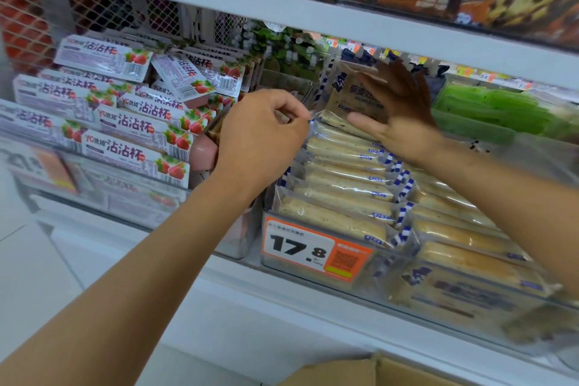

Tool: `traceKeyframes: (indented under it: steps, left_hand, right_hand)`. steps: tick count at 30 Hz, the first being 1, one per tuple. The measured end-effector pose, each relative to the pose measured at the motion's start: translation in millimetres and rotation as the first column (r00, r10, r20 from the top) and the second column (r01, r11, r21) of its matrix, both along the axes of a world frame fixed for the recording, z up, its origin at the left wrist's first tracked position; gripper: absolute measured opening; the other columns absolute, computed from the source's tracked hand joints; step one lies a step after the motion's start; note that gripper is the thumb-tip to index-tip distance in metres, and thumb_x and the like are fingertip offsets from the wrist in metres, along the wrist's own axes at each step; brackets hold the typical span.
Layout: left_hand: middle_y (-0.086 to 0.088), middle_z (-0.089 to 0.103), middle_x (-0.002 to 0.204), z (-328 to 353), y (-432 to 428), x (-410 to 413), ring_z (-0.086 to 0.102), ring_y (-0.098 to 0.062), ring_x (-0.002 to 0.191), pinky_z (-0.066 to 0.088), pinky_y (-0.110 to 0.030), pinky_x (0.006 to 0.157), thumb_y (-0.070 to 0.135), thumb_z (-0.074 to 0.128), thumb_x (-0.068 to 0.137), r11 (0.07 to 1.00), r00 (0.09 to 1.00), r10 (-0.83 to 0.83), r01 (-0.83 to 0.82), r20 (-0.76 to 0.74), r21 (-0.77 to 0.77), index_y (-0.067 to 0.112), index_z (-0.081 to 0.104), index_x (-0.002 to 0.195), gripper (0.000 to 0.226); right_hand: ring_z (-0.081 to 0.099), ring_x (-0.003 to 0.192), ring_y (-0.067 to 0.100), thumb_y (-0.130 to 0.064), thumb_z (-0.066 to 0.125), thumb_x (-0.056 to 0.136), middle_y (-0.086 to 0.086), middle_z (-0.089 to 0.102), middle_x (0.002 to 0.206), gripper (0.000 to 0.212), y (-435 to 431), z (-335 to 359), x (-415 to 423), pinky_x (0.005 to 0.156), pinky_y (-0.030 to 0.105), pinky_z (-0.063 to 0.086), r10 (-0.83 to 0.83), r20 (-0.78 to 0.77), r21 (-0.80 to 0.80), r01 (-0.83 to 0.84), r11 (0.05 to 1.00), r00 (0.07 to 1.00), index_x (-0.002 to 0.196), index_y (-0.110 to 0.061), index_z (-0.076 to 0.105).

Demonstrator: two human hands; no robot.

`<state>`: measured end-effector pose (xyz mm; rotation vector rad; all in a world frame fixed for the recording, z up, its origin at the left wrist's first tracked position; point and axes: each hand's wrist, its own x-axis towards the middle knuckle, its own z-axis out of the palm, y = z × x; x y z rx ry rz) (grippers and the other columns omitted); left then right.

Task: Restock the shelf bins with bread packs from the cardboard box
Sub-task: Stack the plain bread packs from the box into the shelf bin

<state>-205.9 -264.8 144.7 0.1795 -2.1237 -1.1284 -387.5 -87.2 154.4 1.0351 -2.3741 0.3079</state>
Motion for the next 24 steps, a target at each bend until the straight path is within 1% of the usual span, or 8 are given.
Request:
traceKeyframes:
  steps: [4, 6, 8, 11, 14, 17, 20, 24]
  left_hand:
    - [0.014, 0.063, 0.084, 6, 4, 9, 0.058, -0.005, 0.077, 0.047, -0.026, 0.067, 0.03, 0.064, 0.087, 0.966, 0.994, 0.09, -0.073, 0.061, -0.247, 0.031, 0.069, 0.083, 0.006]
    - [0.007, 0.066, 0.092, 8, 11, 21, 0.056, -0.019, 0.095, 0.047, -0.034, 0.077, 0.035, 0.065, 0.086, 0.888, 0.979, 0.19, -0.141, 0.068, -0.438, 0.028, 0.072, 0.089, 0.011]
    - [0.005, 0.066, 0.093, 8, 26, 42, 0.056, -0.023, 0.098, 0.045, -0.036, 0.079, 0.034, 0.066, 0.084, 0.854, 0.975, 0.218, -0.172, 0.037, -0.49, 0.025, 0.072, 0.088, 0.011]
    - [0.008, 0.062, 0.081, 8, 62, 80, 0.06, -0.016, 0.078, 0.044, -0.029, 0.062, 0.026, 0.061, 0.086, 0.937, 0.968, 0.146, -0.069, 0.206, -0.342, 0.021, 0.066, 0.087, 0.008]
    - [0.011, 0.061, 0.073, 3, 105, 114, 0.062, -0.014, 0.077, 0.049, -0.031, 0.067, 0.028, 0.061, 0.085, 0.969, 0.931, 0.072, 0.019, 0.357, -0.246, 0.024, 0.063, 0.083, 0.004]
    - [0.008, 0.063, 0.076, -14, 149, 139, 0.063, -0.017, 0.08, 0.051, -0.032, 0.07, 0.023, 0.064, 0.082, 0.984, 0.875, -0.035, 0.116, 0.483, -0.138, 0.026, 0.059, 0.074, 0.01]
    - [0.003, 0.067, 0.09, -44, 193, 155, 0.065, -0.019, 0.091, 0.053, -0.031, 0.079, 0.023, 0.064, 0.085, 0.978, 0.765, -0.168, 0.209, 0.621, 0.007, 0.028, 0.062, 0.075, 0.011]
    - [0.002, 0.065, 0.093, -89, 239, 161, 0.066, -0.022, 0.095, 0.054, -0.032, 0.085, 0.018, 0.06, 0.09, 0.969, 0.654, -0.238, 0.206, 0.718, 0.134, 0.023, 0.064, 0.078, 0.014]
  right_hand:
    - [0.027, 0.144, 0.024, -0.075, 0.032, 0.087, -0.001, 0.031, 0.156, 0.075, 13, 8, 27, 0.118, 0.047, 0.022, 0.068, 0.059, 0.087, -0.073, 0.994, 0.996, 0.146, -0.029, 0.04]
    - [0.051, 0.125, 0.026, -0.06, 0.047, 0.092, 0.006, 0.051, 0.143, 0.06, 23, 11, 52, 0.108, 0.039, 0.038, 0.057, 0.178, 0.058, -0.069, 0.996, 0.982, 0.14, -0.024, 0.05]
    - [0.061, 0.102, 0.027, -0.042, 0.059, 0.093, 0.01, 0.064, 0.119, 0.041, 36, 9, 78, 0.092, 0.034, 0.045, 0.038, 0.209, -0.004, -0.038, 0.999, 0.977, 0.125, -0.018, 0.063]
    - [0.059, 0.088, 0.027, -0.025, 0.064, 0.088, 0.008, 0.062, 0.097, 0.017, 66, 6, 123, 0.08, 0.035, 0.048, -0.014, 0.213, -0.1, 0.036, 0.994, 0.977, 0.101, -0.016, 0.07]
    - [0.057, 0.078, 0.022, -0.018, 0.061, 0.084, -0.003, 0.055, 0.083, 0.006, 105, 4, 176, 0.071, 0.034, 0.047, -0.051, 0.218, -0.165, 0.088, 0.982, 0.975, 0.085, -0.017, 0.067]
    - [0.055, 0.072, 0.021, -0.012, 0.06, 0.082, -0.002, 0.055, 0.077, 0.006, 156, -17, 223, 0.067, 0.033, 0.046, -0.047, 0.294, -0.191, 0.107, 0.976, 0.955, 0.079, -0.015, 0.064]
    - [0.055, 0.071, 0.016, -0.015, 0.061, 0.086, -0.004, 0.059, 0.076, 0.009, 214, -65, 261, 0.066, 0.031, 0.046, -0.114, 0.539, -0.092, 0.193, 0.977, 0.835, 0.079, -0.021, 0.06]
    - [0.064, 0.095, 0.018, -0.017, 0.062, 0.089, -0.004, 0.067, 0.097, 0.011, 292, -142, 295, 0.085, 0.032, 0.051, -0.253, 0.784, 0.083, 0.308, 0.948, 0.566, 0.097, -0.023, 0.068]
